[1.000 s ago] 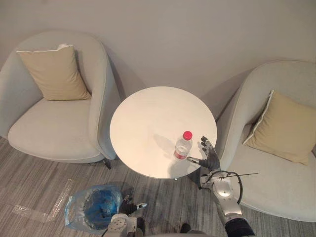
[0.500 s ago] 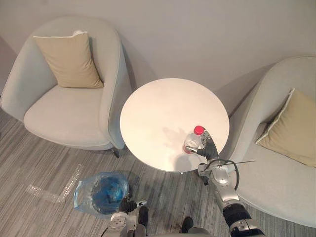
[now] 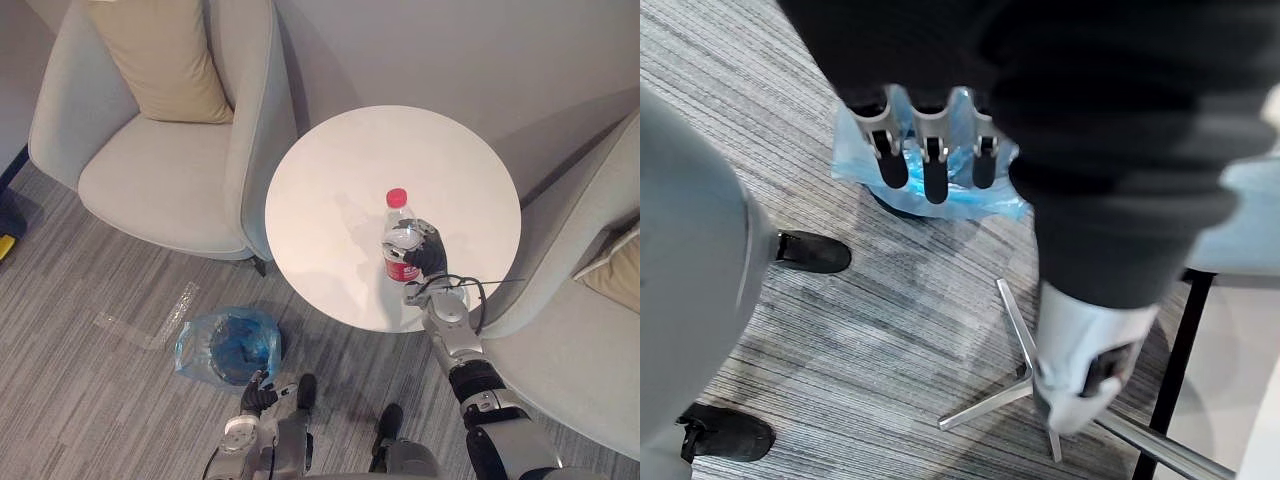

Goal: Gather rubbish on tea table into small bin, then transfer packed bag to large trash can.

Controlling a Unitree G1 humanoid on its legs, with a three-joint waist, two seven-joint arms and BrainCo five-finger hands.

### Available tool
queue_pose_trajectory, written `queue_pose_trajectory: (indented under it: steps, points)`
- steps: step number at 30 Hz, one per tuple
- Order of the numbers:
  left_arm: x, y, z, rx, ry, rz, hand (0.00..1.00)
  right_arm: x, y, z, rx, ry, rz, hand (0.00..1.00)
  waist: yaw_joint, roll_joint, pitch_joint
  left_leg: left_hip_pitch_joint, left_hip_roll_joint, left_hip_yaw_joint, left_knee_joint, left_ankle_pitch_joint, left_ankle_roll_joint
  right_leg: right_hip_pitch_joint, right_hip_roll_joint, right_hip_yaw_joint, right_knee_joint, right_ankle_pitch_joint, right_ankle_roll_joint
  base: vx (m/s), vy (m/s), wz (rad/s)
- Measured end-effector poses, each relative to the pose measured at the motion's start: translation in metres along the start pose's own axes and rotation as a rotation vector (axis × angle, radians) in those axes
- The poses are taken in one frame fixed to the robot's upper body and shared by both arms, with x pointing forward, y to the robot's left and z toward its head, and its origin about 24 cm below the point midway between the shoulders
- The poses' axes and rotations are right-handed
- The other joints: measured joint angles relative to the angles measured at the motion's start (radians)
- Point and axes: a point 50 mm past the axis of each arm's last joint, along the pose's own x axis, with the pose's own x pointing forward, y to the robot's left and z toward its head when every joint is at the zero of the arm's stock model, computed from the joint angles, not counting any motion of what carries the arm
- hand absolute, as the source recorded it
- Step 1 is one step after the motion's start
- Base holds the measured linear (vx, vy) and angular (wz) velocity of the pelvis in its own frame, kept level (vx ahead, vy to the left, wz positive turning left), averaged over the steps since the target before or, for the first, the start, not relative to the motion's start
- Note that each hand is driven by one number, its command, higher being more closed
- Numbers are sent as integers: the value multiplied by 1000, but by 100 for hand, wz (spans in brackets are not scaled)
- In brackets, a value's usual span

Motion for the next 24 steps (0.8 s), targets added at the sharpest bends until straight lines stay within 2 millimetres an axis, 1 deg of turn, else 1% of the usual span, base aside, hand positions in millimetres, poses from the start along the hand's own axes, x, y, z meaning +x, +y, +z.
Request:
queue_pose_trajectory:
  steps: [3,4,6,9,13,16,17,19,20,21,24]
  points:
    - [0,0,0,1,0,-1,0,-5,-1,-4,-1,15,5,100,0,0,0,0,0,1,8,-1,0,0,-2,6,7,-1,0,0,0,0]
    - [0,0,0,2,0,-2,0,-9,-1,-5,1,13,10,100,0,1,0,1,0,1,17,-1,0,0,-4,14,18,-2,-1,-29,14,-5]
    - [0,-1,0,3,1,-3,0,-16,1,-2,5,-9,29,100,-2,1,0,11,2,4,18,-2,0,0,-6,29,33,-5,0,-30,13,-8]
    - [0,-1,0,18,1,-8,0,-29,1,4,16,-57,51,100,-6,1,0,23,2,19,17,-3,1,1,-9,53,37,-8,4,-55,11,-15]
    - [2,-3,-2,69,22,-21,0,-53,7,5,31,-76,98,100,-14,-1,-3,40,3,30,13,-4,1,4,-12,72,46,-13,11,-85,9,-12]
    - [2,-5,-5,101,43,-34,0,-68,12,3,41,-72,130,100,-24,-4,-18,49,5,41,8,-4,1,4,-11,86,47,-13,12,-91,6,-11]
    - [2,-6,-7,112,52,-38,0,-72,14,2,45,-67,140,100,-25,-7,-26,56,6,49,4,-4,1,4,-10,96,47,-12,12,-72,9,-28]
    - [1,-6,-14,141,85,-45,0,-87,24,-1,65,-52,186,100,-27,-17,-64,78,9,76,-5,-4,1,5,-8,129,47,-8,15,-61,10,-39]
    - [0,-5,-16,145,94,-45,0,-91,28,-1,69,-54,195,100,-29,-23,-75,83,9,85,-6,-4,2,4,-8,139,47,-7,15,-44,9,-36]
    - [-1,-4,-19,150,106,-43,0,-96,34,1,72,-63,214,100,-33,-30,-84,94,10,97,-9,-5,2,4,-8,153,48,-5,15,-57,9,-34]
    - [-2,-5,-23,177,124,-54,0,-103,40,8,91,-95,236,100,-46,-44,-104,107,12,115,-15,-6,1,4,-7,172,50,1,16,-47,10,-23]
